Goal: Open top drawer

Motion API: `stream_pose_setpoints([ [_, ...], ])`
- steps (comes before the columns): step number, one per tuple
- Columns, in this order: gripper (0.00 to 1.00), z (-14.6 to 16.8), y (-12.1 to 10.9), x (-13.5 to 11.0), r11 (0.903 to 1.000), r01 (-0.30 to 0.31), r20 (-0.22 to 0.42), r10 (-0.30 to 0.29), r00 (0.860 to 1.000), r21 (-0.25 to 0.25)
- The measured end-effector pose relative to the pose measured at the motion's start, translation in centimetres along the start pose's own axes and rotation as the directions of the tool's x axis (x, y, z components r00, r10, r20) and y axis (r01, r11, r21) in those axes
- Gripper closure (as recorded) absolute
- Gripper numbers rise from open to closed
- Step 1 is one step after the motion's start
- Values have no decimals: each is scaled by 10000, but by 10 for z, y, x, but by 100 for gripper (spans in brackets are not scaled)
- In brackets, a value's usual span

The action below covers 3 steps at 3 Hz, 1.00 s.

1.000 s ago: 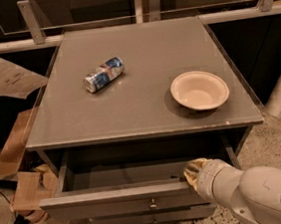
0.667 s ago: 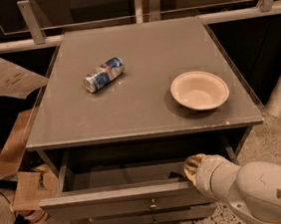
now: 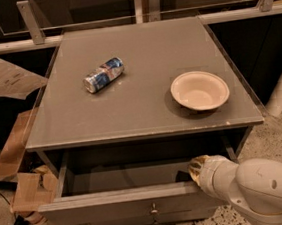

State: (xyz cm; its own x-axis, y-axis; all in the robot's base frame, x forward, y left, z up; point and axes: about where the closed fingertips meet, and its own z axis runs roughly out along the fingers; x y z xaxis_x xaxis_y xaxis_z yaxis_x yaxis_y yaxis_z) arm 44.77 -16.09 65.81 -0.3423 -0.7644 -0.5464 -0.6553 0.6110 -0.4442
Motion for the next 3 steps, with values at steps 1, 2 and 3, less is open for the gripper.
stream_pose_setpoints([
  [1,100,-1,0,-1,10000,-1,-4,1,10000,-3],
  [2,100,-3,6,17,9998,-107,-265,103,9996,-181],
  [3,100,-4,5,16,9998,-108,-264,103,9996,-180],
])
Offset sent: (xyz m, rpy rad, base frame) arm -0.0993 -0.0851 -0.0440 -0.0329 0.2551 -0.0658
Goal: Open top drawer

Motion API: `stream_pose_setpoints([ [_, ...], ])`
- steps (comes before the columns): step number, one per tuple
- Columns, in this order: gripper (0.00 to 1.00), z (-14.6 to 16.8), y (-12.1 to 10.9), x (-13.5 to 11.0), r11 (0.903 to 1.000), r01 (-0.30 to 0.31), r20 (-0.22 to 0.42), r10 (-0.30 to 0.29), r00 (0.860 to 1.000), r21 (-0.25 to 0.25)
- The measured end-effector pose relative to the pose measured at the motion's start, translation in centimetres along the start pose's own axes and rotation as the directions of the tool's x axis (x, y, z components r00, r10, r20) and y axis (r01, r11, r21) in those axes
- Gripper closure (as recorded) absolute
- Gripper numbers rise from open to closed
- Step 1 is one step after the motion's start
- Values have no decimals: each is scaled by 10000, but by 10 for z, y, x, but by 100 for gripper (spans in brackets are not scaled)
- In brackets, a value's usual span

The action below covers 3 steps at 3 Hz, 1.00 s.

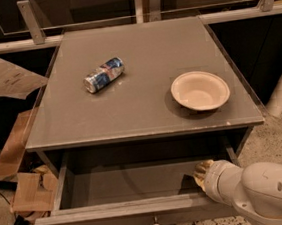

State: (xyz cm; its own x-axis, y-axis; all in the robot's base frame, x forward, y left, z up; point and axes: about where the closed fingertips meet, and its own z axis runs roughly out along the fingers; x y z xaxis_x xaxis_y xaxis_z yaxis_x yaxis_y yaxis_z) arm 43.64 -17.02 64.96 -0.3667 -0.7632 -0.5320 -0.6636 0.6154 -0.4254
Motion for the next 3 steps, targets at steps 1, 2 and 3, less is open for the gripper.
stream_pose_setpoints([
  [1,83,-5,10,20,9994,-240,-227,234,9995,-260],
  [2,51,-5,9,21,9993,-270,-253,263,9993,-265],
  [3,28,-13,17,45,9969,-616,-398,597,9974,-480],
])
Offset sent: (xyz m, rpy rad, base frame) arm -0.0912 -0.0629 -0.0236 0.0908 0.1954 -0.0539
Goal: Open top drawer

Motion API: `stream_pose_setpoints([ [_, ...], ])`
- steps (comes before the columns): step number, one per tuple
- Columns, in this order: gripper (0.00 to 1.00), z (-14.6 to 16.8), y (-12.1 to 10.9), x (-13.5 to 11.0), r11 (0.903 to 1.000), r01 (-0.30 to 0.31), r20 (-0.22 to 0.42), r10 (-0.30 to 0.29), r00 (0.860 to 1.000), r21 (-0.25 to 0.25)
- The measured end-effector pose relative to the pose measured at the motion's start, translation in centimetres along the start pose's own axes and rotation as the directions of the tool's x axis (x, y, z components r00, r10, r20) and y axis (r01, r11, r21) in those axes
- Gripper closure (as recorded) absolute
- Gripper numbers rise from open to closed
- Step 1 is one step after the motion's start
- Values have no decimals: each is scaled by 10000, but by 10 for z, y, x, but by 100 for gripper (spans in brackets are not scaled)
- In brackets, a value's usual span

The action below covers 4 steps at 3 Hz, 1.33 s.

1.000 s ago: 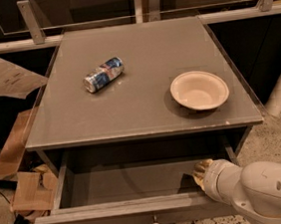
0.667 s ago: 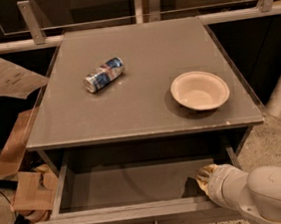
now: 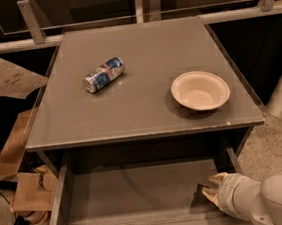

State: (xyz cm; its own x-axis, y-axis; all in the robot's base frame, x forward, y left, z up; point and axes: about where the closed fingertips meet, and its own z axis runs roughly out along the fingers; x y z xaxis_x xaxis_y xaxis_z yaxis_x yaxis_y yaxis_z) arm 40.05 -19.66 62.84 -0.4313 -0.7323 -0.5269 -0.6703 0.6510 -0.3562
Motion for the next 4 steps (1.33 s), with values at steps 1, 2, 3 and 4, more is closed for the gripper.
stream_pose_setpoints([
  [1,5,-8,4,13,9993,-246,145,251,9996,-283],
  [2,0,-7,4,13,9992,-258,154,263,9995,-295],
  [3,0,-21,-8,4,9988,-476,594,482,9971,-109],
  [4,0,-39,-27,-20,9983,-523,1247,488,9910,254],
])
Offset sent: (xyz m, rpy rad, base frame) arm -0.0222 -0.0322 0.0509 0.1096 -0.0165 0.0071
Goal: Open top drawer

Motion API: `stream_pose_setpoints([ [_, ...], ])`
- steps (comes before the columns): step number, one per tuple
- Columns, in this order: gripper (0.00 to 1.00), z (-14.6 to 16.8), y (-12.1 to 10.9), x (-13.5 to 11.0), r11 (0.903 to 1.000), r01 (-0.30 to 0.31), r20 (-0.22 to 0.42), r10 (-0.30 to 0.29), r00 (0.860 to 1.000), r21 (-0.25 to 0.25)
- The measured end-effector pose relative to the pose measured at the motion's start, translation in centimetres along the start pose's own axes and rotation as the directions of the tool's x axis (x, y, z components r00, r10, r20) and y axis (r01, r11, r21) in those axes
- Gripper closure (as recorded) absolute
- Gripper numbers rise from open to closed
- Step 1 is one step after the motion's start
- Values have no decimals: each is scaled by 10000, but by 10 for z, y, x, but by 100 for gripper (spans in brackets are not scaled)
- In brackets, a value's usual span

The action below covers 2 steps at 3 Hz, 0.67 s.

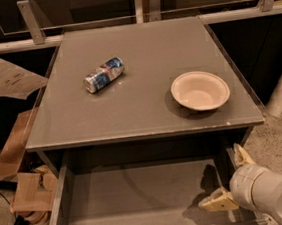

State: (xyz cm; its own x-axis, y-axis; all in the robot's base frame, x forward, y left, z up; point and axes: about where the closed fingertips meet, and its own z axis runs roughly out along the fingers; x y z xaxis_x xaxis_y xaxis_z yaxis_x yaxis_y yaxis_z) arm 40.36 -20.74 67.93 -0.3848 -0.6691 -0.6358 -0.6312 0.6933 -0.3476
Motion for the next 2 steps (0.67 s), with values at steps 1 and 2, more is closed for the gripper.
stream_pose_setpoints([
  [1,0,-23,-18,-35,9990,99,690,-130,9975,440],
  [2,0,-23,-19,-36,9989,97,697,-128,9975,454],
])
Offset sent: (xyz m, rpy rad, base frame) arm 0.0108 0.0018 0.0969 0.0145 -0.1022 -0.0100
